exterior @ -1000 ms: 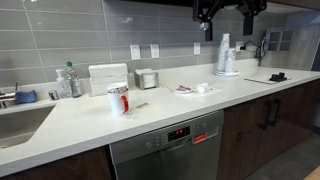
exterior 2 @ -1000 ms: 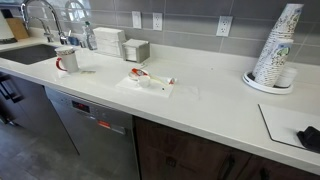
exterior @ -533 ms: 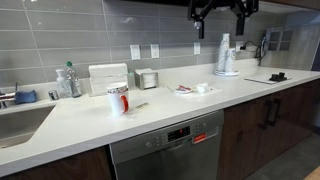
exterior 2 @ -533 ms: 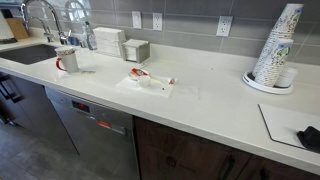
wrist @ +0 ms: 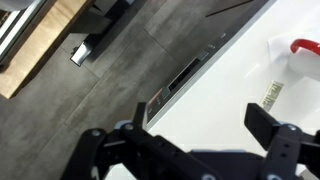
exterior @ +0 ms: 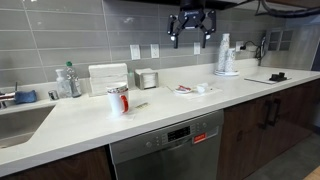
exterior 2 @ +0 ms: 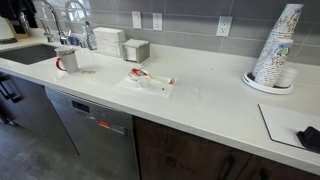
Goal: Put the white sachet on the plate
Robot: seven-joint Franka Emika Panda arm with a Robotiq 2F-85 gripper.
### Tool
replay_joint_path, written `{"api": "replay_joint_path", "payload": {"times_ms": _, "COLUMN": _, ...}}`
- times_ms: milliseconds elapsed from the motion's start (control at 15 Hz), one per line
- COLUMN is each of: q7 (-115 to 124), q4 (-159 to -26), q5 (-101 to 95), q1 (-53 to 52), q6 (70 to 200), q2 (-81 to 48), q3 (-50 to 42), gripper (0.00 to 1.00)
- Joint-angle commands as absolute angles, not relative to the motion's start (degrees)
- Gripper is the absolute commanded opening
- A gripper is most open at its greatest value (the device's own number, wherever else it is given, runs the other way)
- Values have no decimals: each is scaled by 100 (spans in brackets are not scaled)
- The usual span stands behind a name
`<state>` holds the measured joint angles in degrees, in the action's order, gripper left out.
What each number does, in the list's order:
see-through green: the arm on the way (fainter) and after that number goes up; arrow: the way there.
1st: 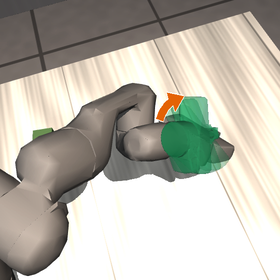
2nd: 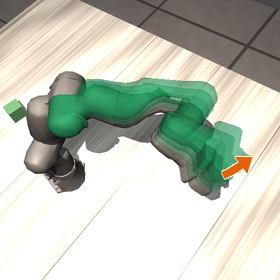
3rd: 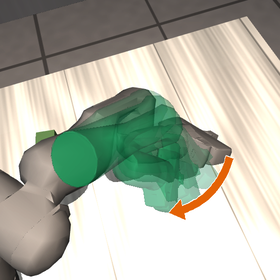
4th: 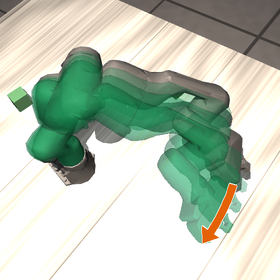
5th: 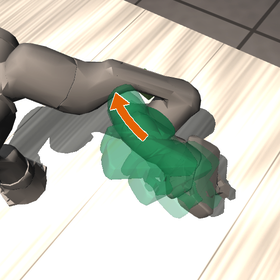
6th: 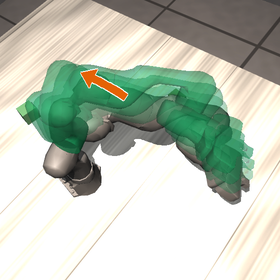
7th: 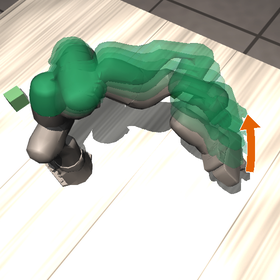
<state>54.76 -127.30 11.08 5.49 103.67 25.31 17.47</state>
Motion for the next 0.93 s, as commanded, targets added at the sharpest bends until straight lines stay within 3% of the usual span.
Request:
{"api": "replay_joint_path", "payload": {"times_ms": 0, "q7": 6965, "q4": -11874, "q5": 1204, "q1": 622, "q6": 10649, "q2": 1414, "q3": 2158, "gripper": 100}}
{"api": "replay_joint_path", "payload": {"times_ms": 133, "q7": 7837, "q4": -11578, "q5": 1066, "q1": 585, "q6": 10854, "q2": 964, "q3": 2376, "gripper": 100}}
{"api": "replay_joint_path", "payload": {"times_ms": 667, "q7": 9620, "q4": -11743, "q5": -324, "q1": -580, "q6": 12704, "q2": -62, "q3": 1768, "gripper": 100}}
{"api": "replay_joint_path", "payload": {"times_ms": 867, "q7": 9419, "q4": -11703, "q5": -193, "q1": -744, "q6": 12634, "q2": -95, "q3": 1564, "gripper": 100}}
